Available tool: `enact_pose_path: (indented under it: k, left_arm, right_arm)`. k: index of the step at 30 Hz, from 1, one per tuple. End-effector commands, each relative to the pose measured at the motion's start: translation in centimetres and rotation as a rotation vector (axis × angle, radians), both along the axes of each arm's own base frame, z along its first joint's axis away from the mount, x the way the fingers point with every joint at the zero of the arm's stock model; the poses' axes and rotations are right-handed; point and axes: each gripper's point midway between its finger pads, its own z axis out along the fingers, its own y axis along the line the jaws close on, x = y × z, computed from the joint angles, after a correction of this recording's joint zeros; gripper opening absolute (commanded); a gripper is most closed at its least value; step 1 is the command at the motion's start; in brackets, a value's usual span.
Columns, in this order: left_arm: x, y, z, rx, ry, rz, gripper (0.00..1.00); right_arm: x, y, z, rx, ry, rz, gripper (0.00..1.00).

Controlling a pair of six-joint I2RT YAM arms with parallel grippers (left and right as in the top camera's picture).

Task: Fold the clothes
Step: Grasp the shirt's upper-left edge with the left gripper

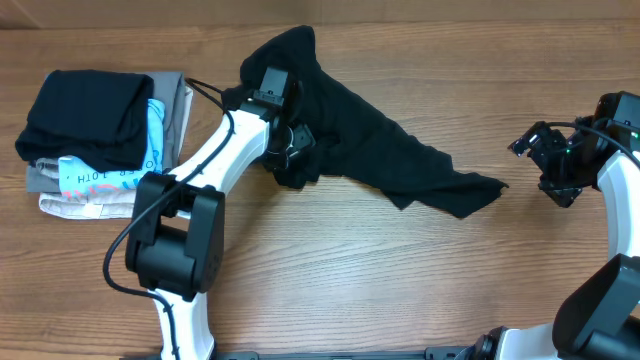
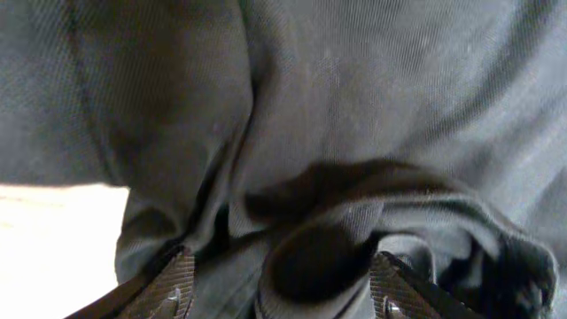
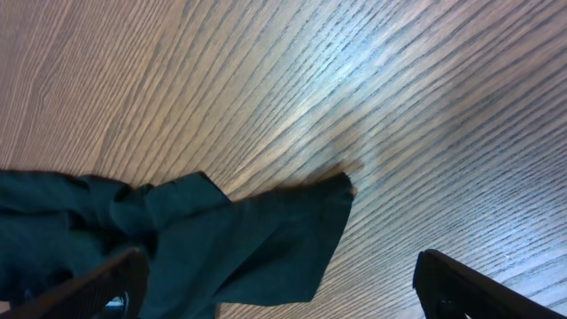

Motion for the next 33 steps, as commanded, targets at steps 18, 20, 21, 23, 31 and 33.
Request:
enact_pose_path:
  k: [18, 20, 21, 23, 31, 33]
  left_arm:
    - [0.4, -0.1, 0.1, -0.028, 0.001, 0.052, 0.22]
    - [0.5, 0.0, 0.2, -0.030, 0.001, 0.054, 0.13]
    - [0.4, -0.1, 0.3, -0.038, 0.002, 0.052, 0.10]
    - [0.4, -0.2, 0.6, -0.054, 0.001, 0.043, 0.05]
    - [0.2, -0.6, 2.7, -0.059, -0.050, -0.070, 0.04]
    - [0.1, -0.5, 3.8, -0.049, -0.079, -0.117, 0.04]
  right_arm:
    - [0.1, 0.2, 0.1, 0.004, -0.007, 0.009, 1.00]
    - [0.1, 0.2, 0.1, 0.004, -0.007, 0.009, 1.00]
    - [0.1, 0.2, 0.1, 0.004, -0.007, 0.009, 1.00]
    - [0.1, 0.2, 0.1, 0.004, -0.007, 0.009, 1.00]
    - [0.1, 0.2, 0.1, 0.004, -0.007, 0.009, 1.00]
    - [0.1, 0.2, 0.1, 0.004, -0.007, 0.009, 1.00]
